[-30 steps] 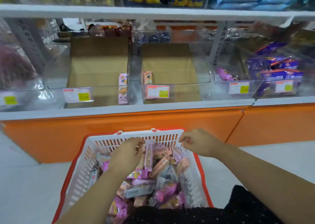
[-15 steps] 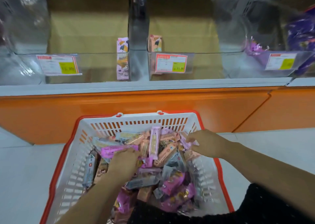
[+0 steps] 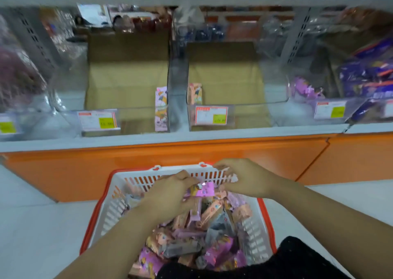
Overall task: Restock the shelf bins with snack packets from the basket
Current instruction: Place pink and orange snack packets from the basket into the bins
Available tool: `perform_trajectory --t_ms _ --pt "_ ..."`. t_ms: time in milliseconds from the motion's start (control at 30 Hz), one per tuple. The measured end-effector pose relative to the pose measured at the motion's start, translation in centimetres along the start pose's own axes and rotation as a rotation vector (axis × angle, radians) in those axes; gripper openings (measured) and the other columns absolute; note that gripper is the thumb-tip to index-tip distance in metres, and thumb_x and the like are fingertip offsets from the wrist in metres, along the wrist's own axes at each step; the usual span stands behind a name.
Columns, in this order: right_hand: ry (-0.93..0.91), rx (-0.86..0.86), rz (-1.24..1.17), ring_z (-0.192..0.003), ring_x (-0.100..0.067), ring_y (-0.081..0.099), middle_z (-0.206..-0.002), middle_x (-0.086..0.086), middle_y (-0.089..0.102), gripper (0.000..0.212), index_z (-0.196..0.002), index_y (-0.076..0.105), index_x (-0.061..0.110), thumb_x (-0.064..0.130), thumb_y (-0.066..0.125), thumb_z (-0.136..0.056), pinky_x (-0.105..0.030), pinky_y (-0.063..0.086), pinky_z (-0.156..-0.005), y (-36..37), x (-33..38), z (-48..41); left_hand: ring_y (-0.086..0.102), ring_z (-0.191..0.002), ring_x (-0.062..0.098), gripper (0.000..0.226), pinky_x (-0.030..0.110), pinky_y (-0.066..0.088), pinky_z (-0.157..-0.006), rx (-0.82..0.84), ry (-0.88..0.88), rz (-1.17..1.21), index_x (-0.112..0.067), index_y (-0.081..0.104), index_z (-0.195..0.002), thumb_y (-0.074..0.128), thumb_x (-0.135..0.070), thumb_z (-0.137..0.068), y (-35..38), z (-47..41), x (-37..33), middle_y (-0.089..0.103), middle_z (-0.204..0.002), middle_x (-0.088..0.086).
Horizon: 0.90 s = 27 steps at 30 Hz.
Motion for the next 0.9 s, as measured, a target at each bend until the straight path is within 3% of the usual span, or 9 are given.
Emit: perform_trajectory --t_ms 67,133,300,400,467,567,733,800,900 --pt "-0.072 -0.069 -0.038 -0.114 -0.005 0.051 -0.132 0.009 0.052 0.053 -0.132 0.048 0.021 0.025 0.070 -0.084 0.002 0.033 -0.075 -2.4 1.9 0.9 0.055 -0.109 0.016 0.055 0.028 0.039 -0.090 -0.060 0.078 0.002 -0.033 0.042 -0.139 0.047 -0.043 -0.085 -3.1 -0.5 -2.0 0.053 -0.121 -0.010" --pt "-0.128 -0.105 -0.045 -0.107 -0.001 0.052 -0.121 0.010 0.056 0.045 -0.121 0.052 0.019 0.020 0.073 -0.081 0.000 0.036 -0.081 -4.6 3.2 2.1 0.055 -0.111 0.016 0.054 0.026 0.037 -0.089 -0.122 0.123 -0.004 -0.032 0.042 -0.138 0.051 -0.043 -0.086 -6.0 -1.0 -3.9 0.056 -0.122 -0.009" --pt "-0.174 -0.237 0.010 -0.093 -0.002 0.057 -0.097 0.014 0.061 0.035 -0.096 0.050 0.029 0.022 0.076 -0.074 -0.026 0.046 -0.086 -9.5 3.7 5.0 0.056 -0.098 0.021 0.039 0.027 0.037 -0.076 -0.262 0.191 0.050 -0.026 0.045 -0.117 0.061 -0.036 -0.084 -11.2 -2.9 -7.6 0.063 -0.105 -0.003" --pt "-0.168 -0.366 0.064 -0.087 -0.011 0.054 -0.090 0.011 0.060 0.029 -0.092 0.052 0.026 0.023 0.074 -0.073 -0.034 0.046 -0.081 -12.2 3.0 6.5 0.056 -0.102 0.021 0.040 0.030 0.042 -0.085 -0.278 0.223 0.040 -0.023 0.047 -0.116 0.058 -0.042 -0.083 -13.1 -5.0 -9.8 0.063 -0.106 -0.001" --pt "-0.164 -0.453 0.093 -0.086 -0.012 0.050 -0.089 0.006 0.060 0.026 -0.089 0.054 0.022 0.022 0.074 -0.073 -0.032 0.043 -0.077 -14.1 2.2 7.5 0.056 -0.104 0.020 0.041 0.026 0.040 -0.088 -0.315 0.268 0.053 -0.024 0.049 -0.116 0.058 -0.041 -0.081 -14.2 -6.5 -11.6 0.064 -0.108 -0.003" --pt "-0.108 -0.527 0.091 -0.081 -0.011 0.052 -0.084 0.005 0.062 0.020 -0.085 0.055 0.021 0.020 0.071 -0.074 -0.029 0.043 -0.072 -16.6 0.1 8.8 0.055 -0.105 0.017 0.036 0.018 0.029 -0.082 -0.391 0.291 0.083 -0.024 0.053 -0.119 0.064 -0.031 -0.085 -15.5 -8.9 -14.4 0.064 -0.111 -0.006" --pt "0.094 -0.794 0.039 -0.078 -0.013 0.055 -0.079 0.008 0.060 0.018 -0.081 0.054 0.023 0.017 0.071 -0.077 -0.023 0.041 -0.068 -20.9 -5.5 10.8 0.053 -0.115 0.015 0.038 0.028 0.040 -0.094 -0.480 0.183 0.250 -0.030 0.051 -0.126 0.060 -0.026 -0.090 -16.1 -14.3 -15.6 0.056 -0.125 -0.009" --pt "0.157 -0.893 0.079 -0.077 -0.016 0.054 -0.079 0.008 0.057 0.019 -0.084 0.053 0.025 0.017 0.070 -0.079 -0.030 0.041 -0.066 -22.5 -7.8 10.7 0.049 -0.120 0.017 0.041 0.029 0.038 -0.098 -0.461 0.188 0.252 -0.029 0.050 -0.131 0.058 -0.023 -0.091 -15.8 -16.7 -15.8 0.048 -0.133 -0.006" --pt "0.305 -0.851 0.134 -0.073 -0.020 0.051 -0.082 0.002 0.055 0.014 -0.096 0.054 0.021 0.021 0.063 -0.085 -0.030 0.036 -0.061 -24.2 -10.9 8.4 0.030 -0.135 0.017 0.045 0.029 0.026 -0.109 -0.397 0.170 0.215 -0.033 0.044 -0.138 0.052 -0.026 -0.095 -15.2 -19.6 -16.4 0.029 -0.149 -0.005"
Point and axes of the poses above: each hand's wrist, its own z-axis away from the middle knuckle, its own y-axis out of the palm, x = y × z, the point moved 4 cm from there along -z, towards the middle knuckle
